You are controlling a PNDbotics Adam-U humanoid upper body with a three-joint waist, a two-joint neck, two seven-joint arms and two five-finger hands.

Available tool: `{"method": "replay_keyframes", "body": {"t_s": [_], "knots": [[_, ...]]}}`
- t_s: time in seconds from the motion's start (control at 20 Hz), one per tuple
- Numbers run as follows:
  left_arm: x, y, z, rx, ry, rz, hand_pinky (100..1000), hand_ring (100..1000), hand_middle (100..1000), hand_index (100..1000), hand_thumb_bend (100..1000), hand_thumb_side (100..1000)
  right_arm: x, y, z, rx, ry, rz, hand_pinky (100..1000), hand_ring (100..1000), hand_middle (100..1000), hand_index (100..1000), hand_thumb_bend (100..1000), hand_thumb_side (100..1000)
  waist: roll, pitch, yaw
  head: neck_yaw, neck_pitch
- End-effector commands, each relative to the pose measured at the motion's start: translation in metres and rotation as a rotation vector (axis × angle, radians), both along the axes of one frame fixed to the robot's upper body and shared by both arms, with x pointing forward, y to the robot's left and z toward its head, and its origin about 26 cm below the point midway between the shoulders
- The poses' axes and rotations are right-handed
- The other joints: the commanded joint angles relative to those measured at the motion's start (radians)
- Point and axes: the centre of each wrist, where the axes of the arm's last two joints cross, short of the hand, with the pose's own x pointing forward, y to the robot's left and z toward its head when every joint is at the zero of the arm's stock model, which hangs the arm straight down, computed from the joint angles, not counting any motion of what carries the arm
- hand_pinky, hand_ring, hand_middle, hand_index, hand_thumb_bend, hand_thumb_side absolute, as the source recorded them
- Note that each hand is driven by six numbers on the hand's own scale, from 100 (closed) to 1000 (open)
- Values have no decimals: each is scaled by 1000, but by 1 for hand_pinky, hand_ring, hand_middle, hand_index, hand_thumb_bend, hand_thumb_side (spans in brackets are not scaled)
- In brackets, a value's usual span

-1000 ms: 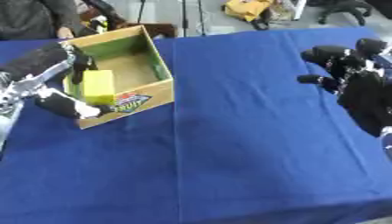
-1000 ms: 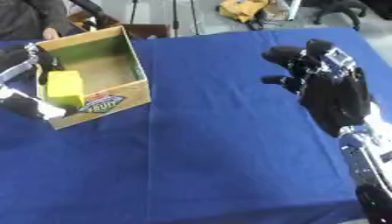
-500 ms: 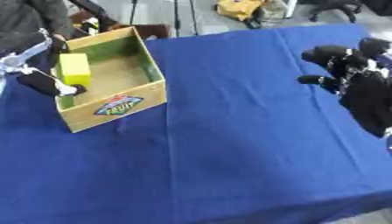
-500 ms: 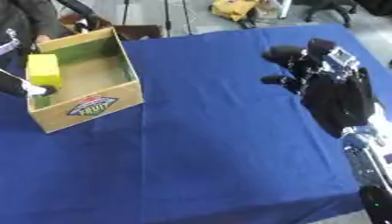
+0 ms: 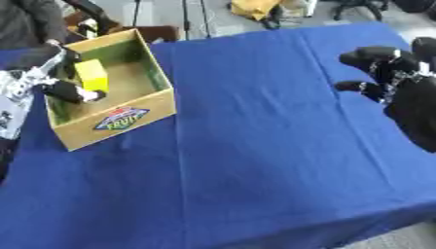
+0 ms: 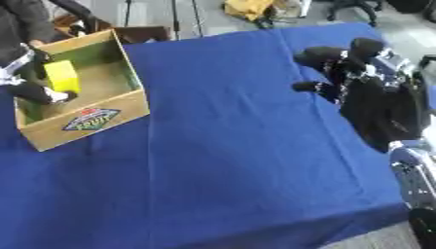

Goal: Pick up objects on the table and place them in the box.

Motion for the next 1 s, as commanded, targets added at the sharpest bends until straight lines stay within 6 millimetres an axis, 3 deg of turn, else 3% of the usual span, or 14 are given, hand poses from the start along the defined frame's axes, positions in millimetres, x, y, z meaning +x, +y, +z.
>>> {"method": "replay_keyframes", "body": {"t_s": [0.05, 0.2, 0.4, 0.45, 0.5, 1.0], "knots": [[4, 0, 7, 0, -50, 11, 475, 687, 453, 553, 336, 426, -2, 1, 10, -12, -33, 19, 817, 1000, 811, 827, 100, 1000, -3, -12, -3, 8, -8], [5, -2, -1, 12, -47, 3, 559, 801, 596, 686, 449, 564, -2, 2, 10, -14, -34, 24, 817, 1000, 811, 827, 100, 1000, -5, -12, -4, 10, -8], [5, -3, -5, 24, -47, -11, 584, 834, 645, 730, 515, 648, -2, 2, 9, -15, -34, 24, 817, 1000, 811, 827, 100, 1000, -6, -12, -4, 10, -8], [5, -2, -6, 25, -48, -13, 629, 893, 726, 767, 607, 758, -2, 2, 9, -15, -34, 24, 817, 1000, 811, 827, 100, 1000, -6, -13, -3, 11, -8], [5, -2, -7, 25, -51, -16, 647, 918, 752, 777, 624, 792, -2, 2, 9, -15, -33, 23, 817, 1000, 811, 827, 100, 1000, -6, -14, -1, 11, -8], [2, -1, -6, -54, -175, -17, 719, 1000, 827, 806, 698, 901, -3, 2, 8, -12, -26, 22, 817, 1000, 811, 826, 100, 1000, -9, -21, 13, 7, -9]]}}
